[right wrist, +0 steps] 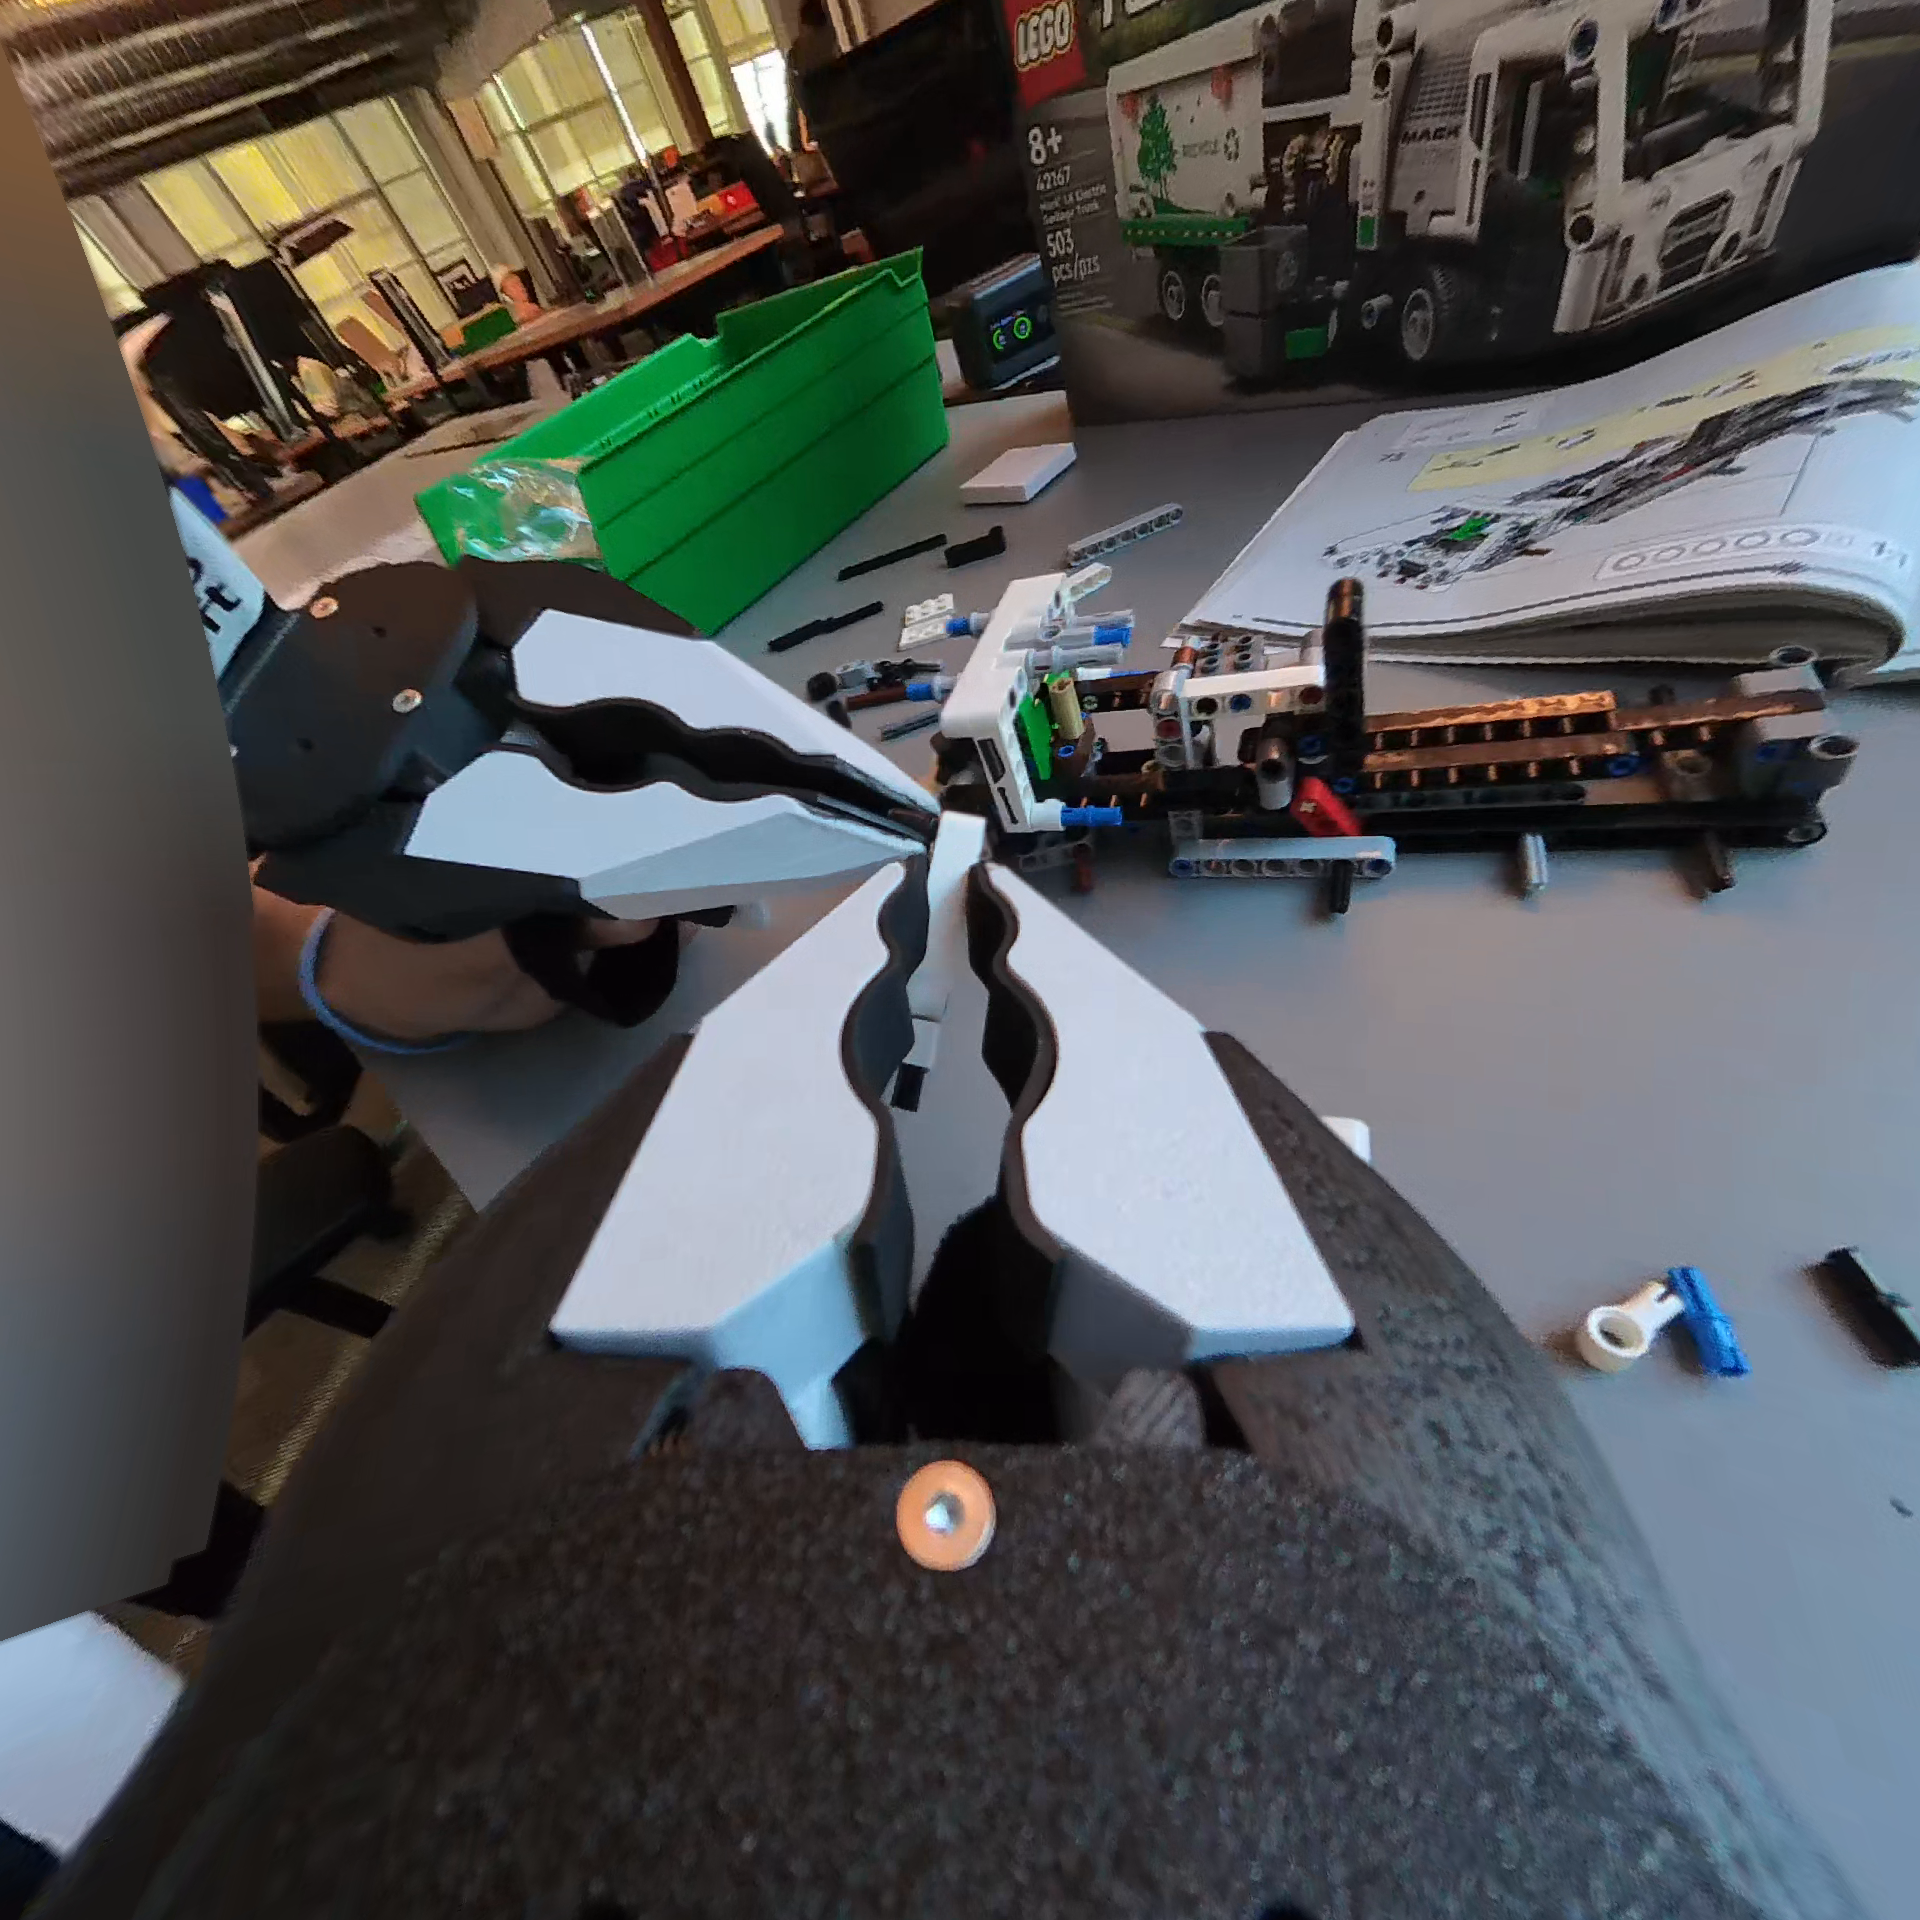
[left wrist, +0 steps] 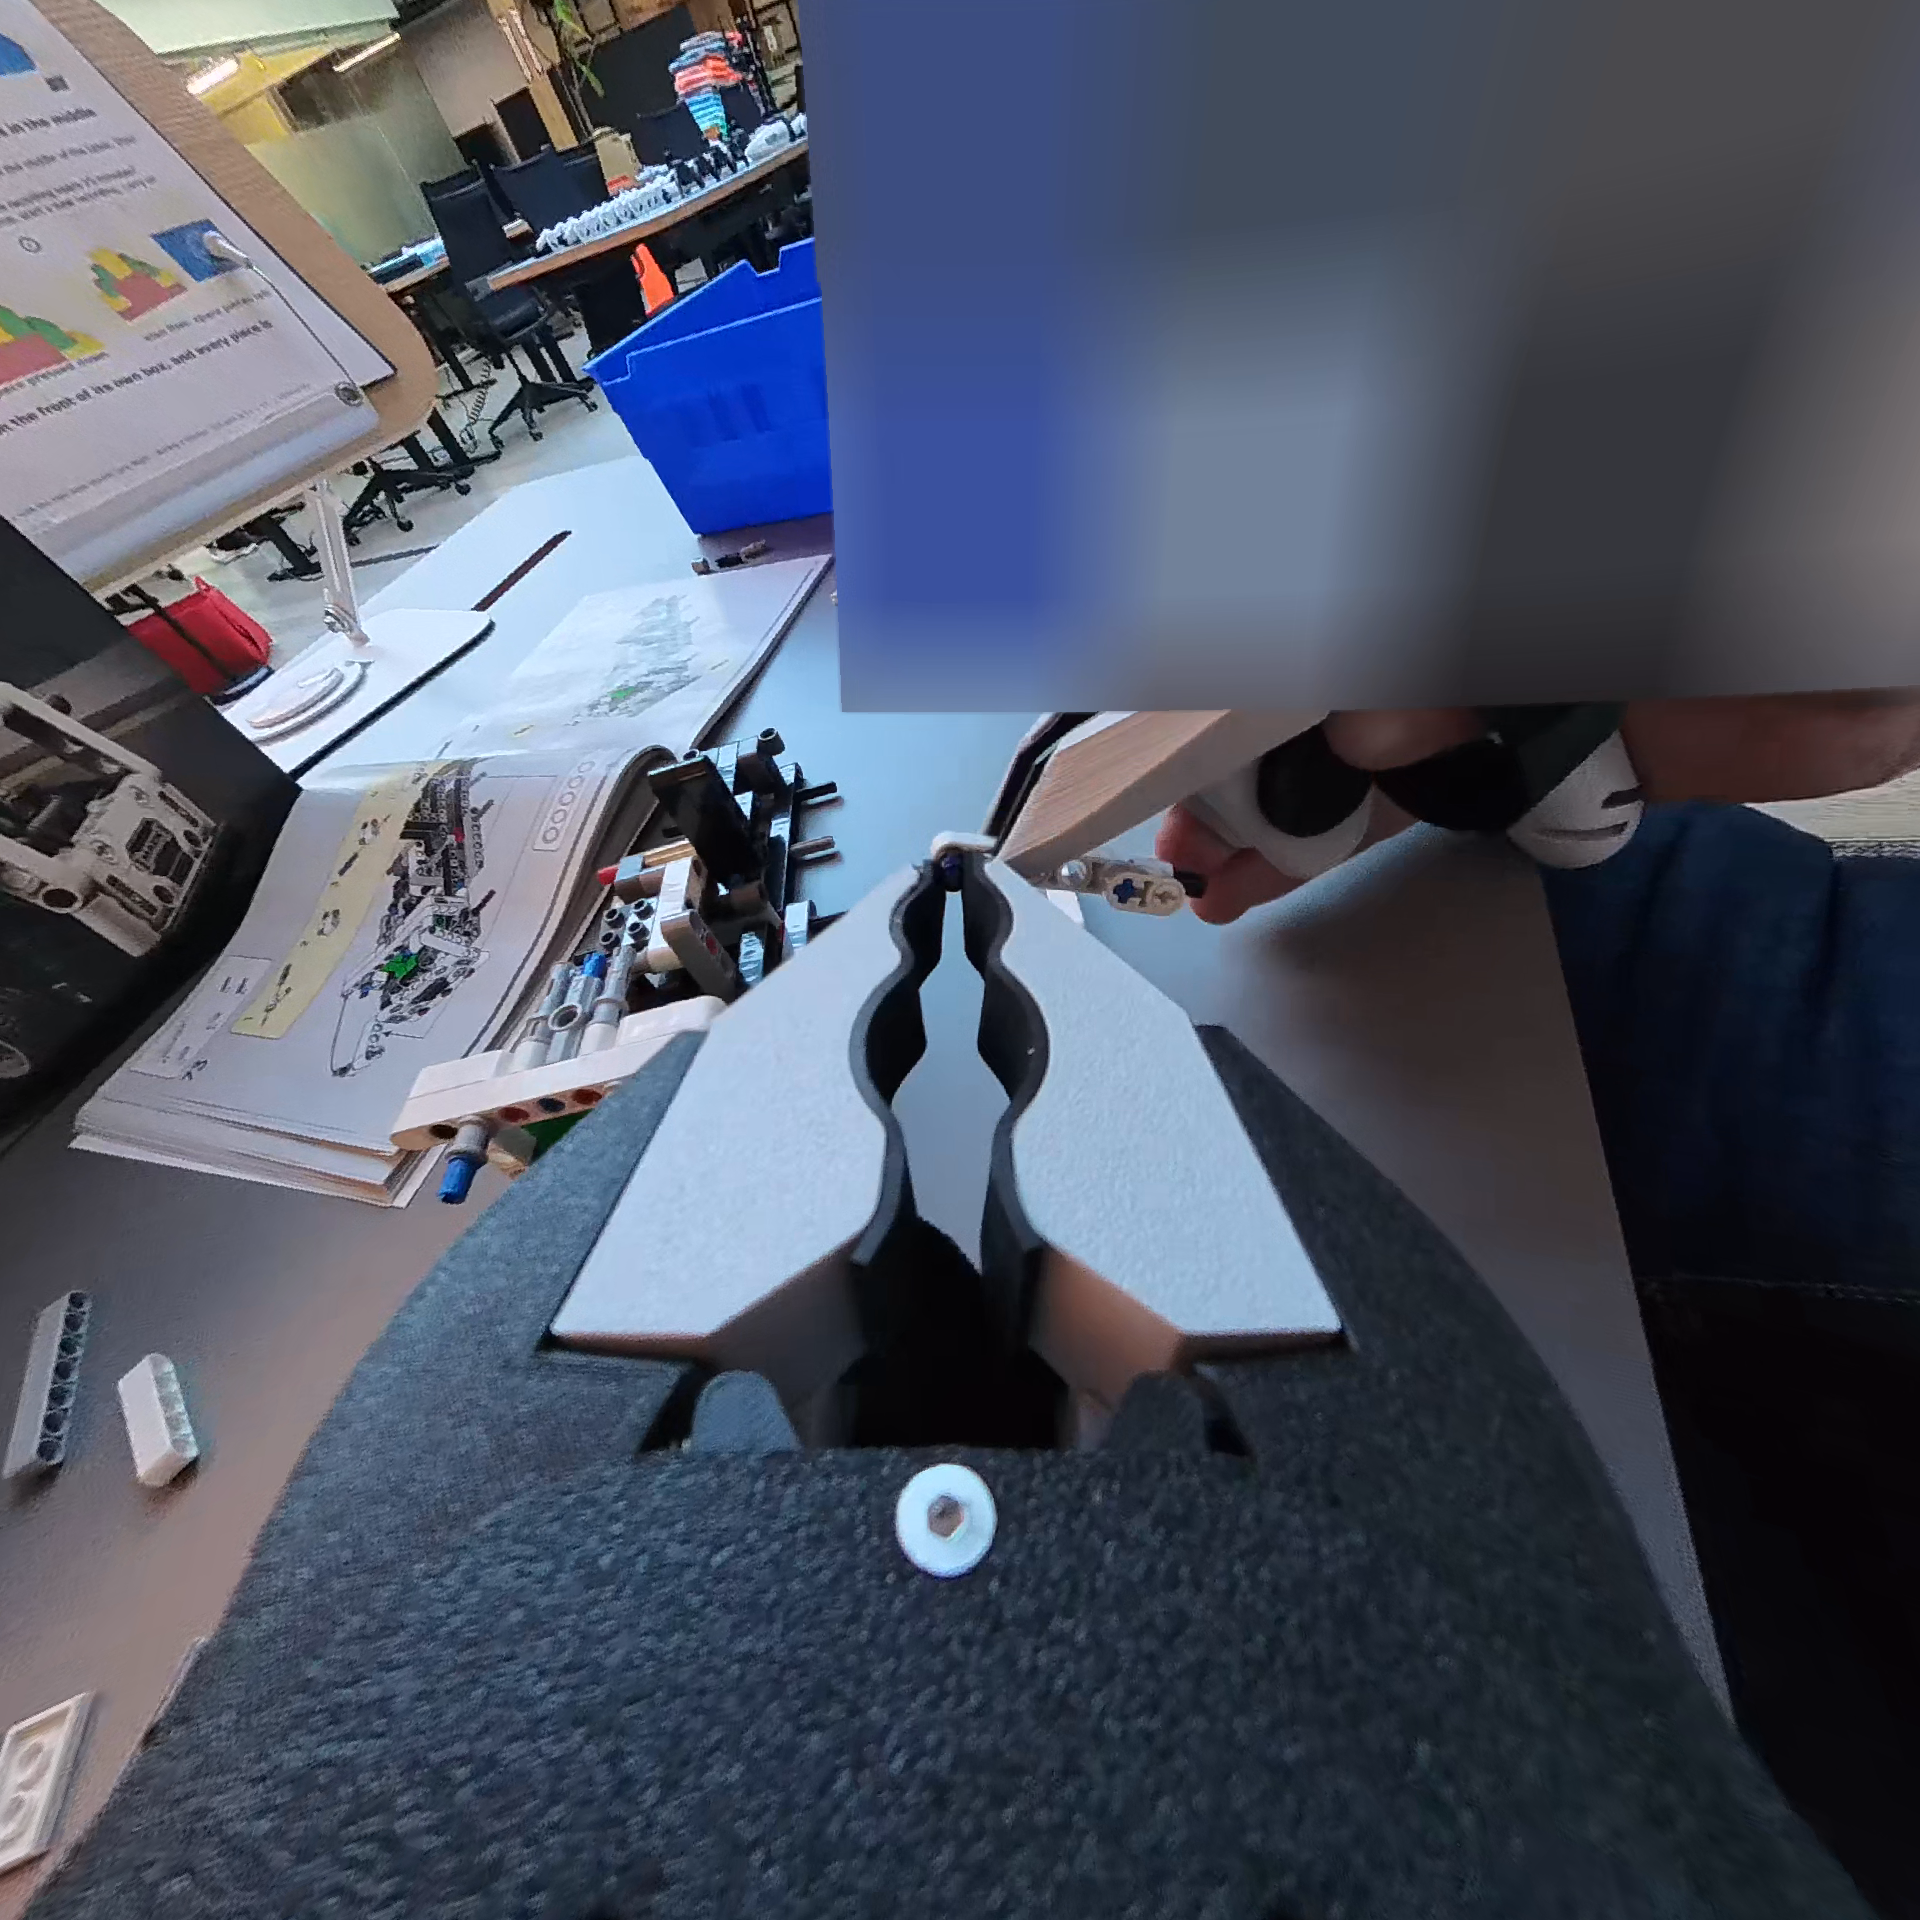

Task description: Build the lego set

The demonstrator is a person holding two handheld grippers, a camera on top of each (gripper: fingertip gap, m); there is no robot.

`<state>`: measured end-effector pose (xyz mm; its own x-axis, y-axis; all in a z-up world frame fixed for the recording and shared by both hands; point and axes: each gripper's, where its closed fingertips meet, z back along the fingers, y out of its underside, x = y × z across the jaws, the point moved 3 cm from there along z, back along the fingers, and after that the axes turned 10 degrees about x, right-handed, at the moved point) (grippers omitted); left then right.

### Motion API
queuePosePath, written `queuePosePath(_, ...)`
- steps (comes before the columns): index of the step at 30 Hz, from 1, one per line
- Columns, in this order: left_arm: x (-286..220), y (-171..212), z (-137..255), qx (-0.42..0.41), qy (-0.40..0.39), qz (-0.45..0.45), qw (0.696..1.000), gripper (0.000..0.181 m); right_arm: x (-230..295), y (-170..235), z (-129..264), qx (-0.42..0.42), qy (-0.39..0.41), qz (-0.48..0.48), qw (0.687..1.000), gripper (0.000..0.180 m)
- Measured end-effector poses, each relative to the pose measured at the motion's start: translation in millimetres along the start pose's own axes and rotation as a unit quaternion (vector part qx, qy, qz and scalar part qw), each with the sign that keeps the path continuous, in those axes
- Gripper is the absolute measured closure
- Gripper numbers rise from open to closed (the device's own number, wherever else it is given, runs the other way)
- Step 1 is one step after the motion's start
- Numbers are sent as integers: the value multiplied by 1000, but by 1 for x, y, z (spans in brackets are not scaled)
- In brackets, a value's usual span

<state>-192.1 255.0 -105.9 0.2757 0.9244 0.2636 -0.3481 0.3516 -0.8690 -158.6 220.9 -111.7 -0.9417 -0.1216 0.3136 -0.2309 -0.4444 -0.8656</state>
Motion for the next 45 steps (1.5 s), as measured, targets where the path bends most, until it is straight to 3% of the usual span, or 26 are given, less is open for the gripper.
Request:
queuePosePath(9, -6, 2, -5, 8, 24, -27, 999, 179, -3, 7, 4, 26, 14, 44, 999, 174)
queuePosePath(12, -7, -5, -1, -19, 30, -48, 998, 172, 0, 1, 11, 26, -1, 112, 993, 174)
queuePosePath(15, -15, -6, 0, -36, 51, -92, 994, 157, -3, 1, 17, 84, -10, 210, 974, 174)
queuePosePath(19, -29, -4, 0, -39, 120, -95, 988, 152, 12, 7, 31, 146, -99, 337, 925, 174)
queuePosePath(23, -41, -5, 5, -51, 173, -101, 978, 156, 12, 11, 38, 180, -125, 405, 888, 174)
queuePosePath(30, -51, -7, 8, -55, 199, -107, 973, 158, 18, 12, 39, 197, -136, 444, 863, 174)
queuePosePath(45, -53, 0, 5, -11, 216, -104, 971, 168, 22, 18, 34, 232, -185, 430, 853, 173)
